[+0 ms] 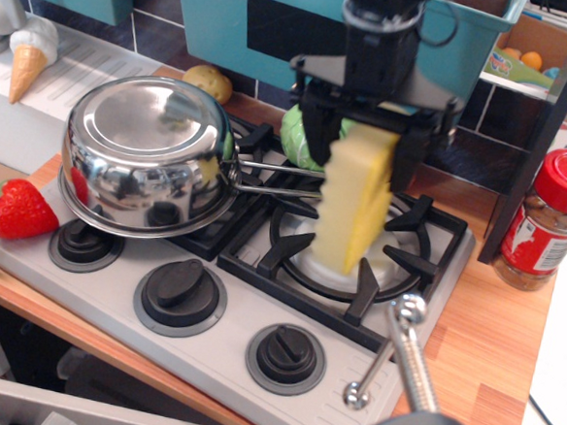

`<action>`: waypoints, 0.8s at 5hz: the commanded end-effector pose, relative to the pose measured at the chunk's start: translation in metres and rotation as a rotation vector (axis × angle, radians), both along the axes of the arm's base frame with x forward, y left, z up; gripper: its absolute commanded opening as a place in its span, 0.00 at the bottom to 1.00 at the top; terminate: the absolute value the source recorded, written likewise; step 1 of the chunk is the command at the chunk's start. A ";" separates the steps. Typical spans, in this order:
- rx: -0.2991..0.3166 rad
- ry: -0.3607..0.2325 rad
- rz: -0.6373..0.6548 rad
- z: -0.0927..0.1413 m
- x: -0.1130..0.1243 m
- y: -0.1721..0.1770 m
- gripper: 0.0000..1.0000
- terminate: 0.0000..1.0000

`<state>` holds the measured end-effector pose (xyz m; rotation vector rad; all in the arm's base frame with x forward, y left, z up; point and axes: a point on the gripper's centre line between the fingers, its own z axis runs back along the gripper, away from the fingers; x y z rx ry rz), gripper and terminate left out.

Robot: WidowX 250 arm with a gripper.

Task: Wipe pot with sponge

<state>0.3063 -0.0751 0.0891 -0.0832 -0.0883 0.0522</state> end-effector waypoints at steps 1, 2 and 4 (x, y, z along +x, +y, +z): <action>-0.076 -0.102 0.036 0.046 -0.004 0.015 0.00 0.00; -0.173 -0.152 0.080 0.085 -0.012 0.046 0.00 0.00; -0.301 -0.097 0.081 0.111 -0.041 0.107 0.00 0.00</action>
